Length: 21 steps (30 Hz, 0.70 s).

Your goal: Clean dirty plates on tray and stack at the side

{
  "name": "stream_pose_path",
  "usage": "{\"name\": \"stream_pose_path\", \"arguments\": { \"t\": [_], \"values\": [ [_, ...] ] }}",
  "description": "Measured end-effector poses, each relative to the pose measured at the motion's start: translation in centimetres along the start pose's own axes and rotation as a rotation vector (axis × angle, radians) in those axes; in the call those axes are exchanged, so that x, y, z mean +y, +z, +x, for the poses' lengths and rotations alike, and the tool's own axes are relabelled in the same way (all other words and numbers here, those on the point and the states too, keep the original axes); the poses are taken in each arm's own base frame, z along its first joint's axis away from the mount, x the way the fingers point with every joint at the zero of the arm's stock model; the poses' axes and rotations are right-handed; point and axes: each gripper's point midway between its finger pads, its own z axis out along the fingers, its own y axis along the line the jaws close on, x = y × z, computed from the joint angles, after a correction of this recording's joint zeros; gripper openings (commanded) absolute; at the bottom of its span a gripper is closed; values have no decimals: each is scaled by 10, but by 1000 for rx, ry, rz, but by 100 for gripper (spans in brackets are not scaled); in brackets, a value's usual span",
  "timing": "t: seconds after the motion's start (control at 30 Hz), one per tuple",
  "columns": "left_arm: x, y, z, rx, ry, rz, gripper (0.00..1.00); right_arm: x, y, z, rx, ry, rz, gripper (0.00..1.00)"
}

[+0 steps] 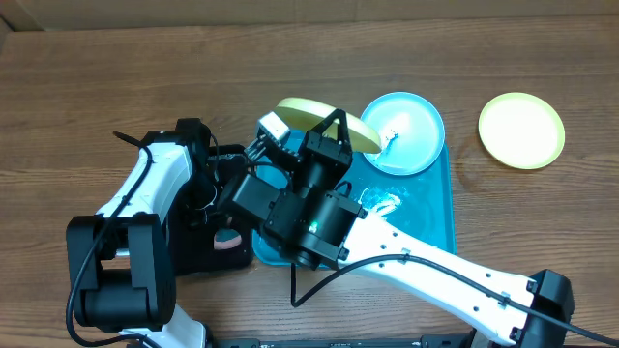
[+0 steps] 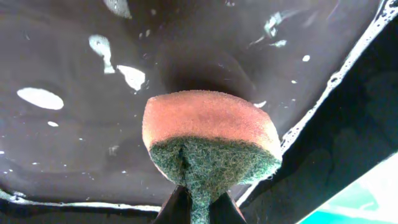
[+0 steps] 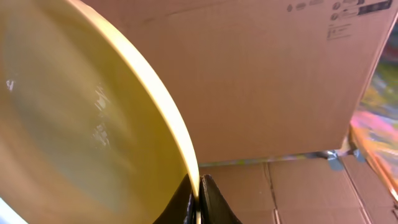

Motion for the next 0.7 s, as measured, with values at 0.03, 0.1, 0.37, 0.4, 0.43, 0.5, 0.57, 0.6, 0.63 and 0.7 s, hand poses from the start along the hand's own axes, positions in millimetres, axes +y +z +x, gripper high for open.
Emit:
{"name": "stream_pose_path", "arguments": {
  "t": [0.03,0.1,0.37,0.4,0.43,0.5,0.57,0.6,0.63,0.7],
  "values": [
    [0,0,0,0,2,0,4,2,1,0,-2,1,-11,4],
    [0,0,0,1,5,0,5,4,2,0,-1,6,-26,4],
    [1,0,3,13,20,-4,4,8,14,6,24,96,-66,4],
    [1,0,3,14,20,-5,4,11,17,7,29,113,-89,4],
    [1,0,4,15,19,-5,4,16,21,9,36,126,-122,4],
    [1,0,3,14,20,-5,4,20,26,17,61,117,-148,4],
    [1,0,4,15,19,-5,4,19,30,26,88,116,-140,4],
    [1,0,3,14,20,-5,4,21,32,25,88,136,-158,4],
    [1,0,3,12,20,-4,5,23,33,26,90,145,-173,4],
    [1,0,3,12,20,-4,4,23,31,33,108,135,-169,4]
  ]
}}
